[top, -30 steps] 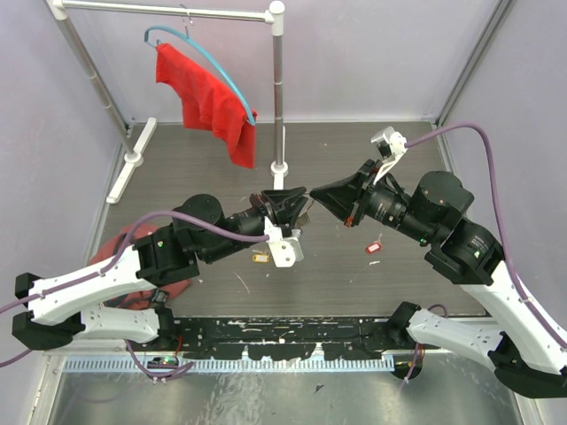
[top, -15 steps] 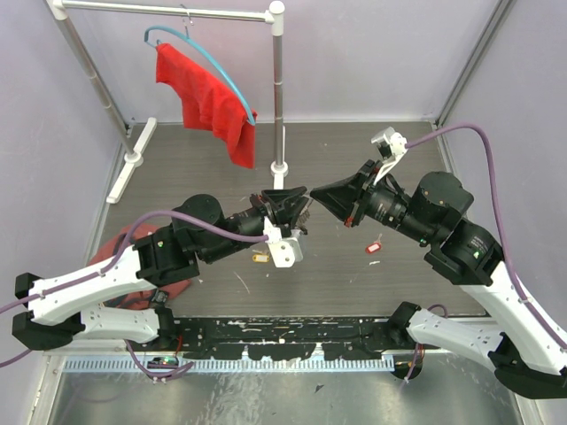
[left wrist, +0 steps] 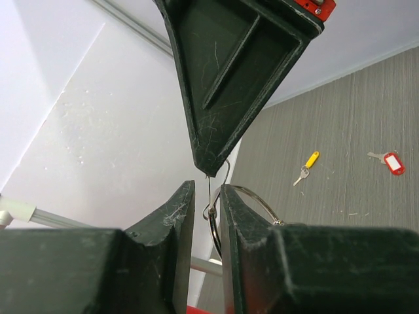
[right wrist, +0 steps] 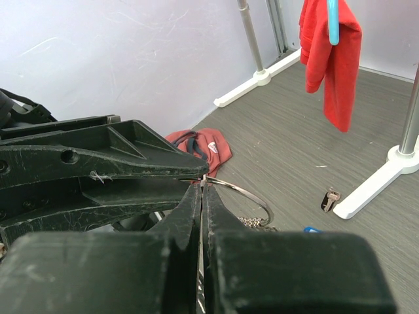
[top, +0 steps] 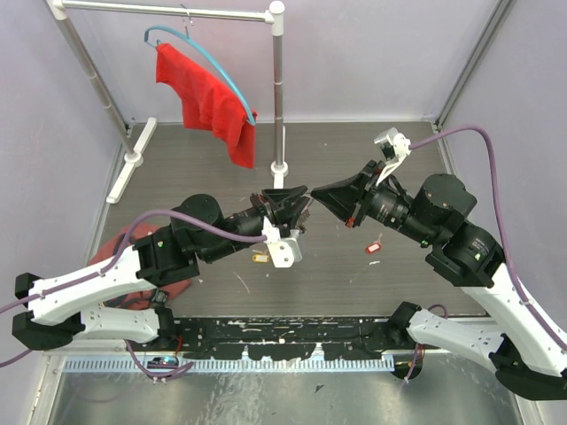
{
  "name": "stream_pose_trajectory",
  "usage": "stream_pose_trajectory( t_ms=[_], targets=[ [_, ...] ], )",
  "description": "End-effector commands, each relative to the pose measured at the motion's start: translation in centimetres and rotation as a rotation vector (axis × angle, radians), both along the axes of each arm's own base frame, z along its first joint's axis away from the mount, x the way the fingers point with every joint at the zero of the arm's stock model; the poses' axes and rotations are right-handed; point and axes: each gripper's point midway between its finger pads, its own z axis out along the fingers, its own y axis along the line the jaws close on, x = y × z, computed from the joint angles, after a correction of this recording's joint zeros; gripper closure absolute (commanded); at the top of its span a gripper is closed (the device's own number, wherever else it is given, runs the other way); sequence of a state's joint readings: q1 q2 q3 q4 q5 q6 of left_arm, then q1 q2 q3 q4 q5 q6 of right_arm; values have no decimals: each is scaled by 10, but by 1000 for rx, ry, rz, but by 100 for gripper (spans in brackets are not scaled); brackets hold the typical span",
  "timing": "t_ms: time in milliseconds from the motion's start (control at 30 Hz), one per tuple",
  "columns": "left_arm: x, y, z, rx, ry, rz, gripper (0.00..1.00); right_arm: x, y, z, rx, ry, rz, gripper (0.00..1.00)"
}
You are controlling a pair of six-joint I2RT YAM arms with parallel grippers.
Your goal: Put the keys on the keyring
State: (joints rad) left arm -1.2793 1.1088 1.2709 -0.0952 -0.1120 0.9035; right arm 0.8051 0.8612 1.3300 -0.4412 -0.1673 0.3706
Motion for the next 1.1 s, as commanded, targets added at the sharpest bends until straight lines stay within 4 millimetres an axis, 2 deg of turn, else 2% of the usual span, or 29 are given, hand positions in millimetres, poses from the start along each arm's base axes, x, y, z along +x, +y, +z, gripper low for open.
stream_pose_trajectory(
  t_ms=[0, 233, 400, 633, 867, 1067],
  targets=[
    [-5, 0, 17, -67, -6, -25, 71, -6, 0, 20, 64, -44, 20, 99],
    [-7, -2, 13, -55, -1, -35, 70, -6, -1, 21, 69, -48, 16, 99],
    [-8, -4, 10, -43, 1, -44, 65, -5, -3, 21, 68, -49, 8, 99],
    [-7, -3, 5, -22, 8, -42, 66, -4, -5, 21, 72, -50, -4, 99],
    [-8, -4, -4, 9, 19, -46, 58, -5, -9, 25, 88, -61, -18, 99],
    [-8, -5, -5, 13, 21, -47, 61, -6, -8, 27, 97, -62, -9, 99]
  ],
)
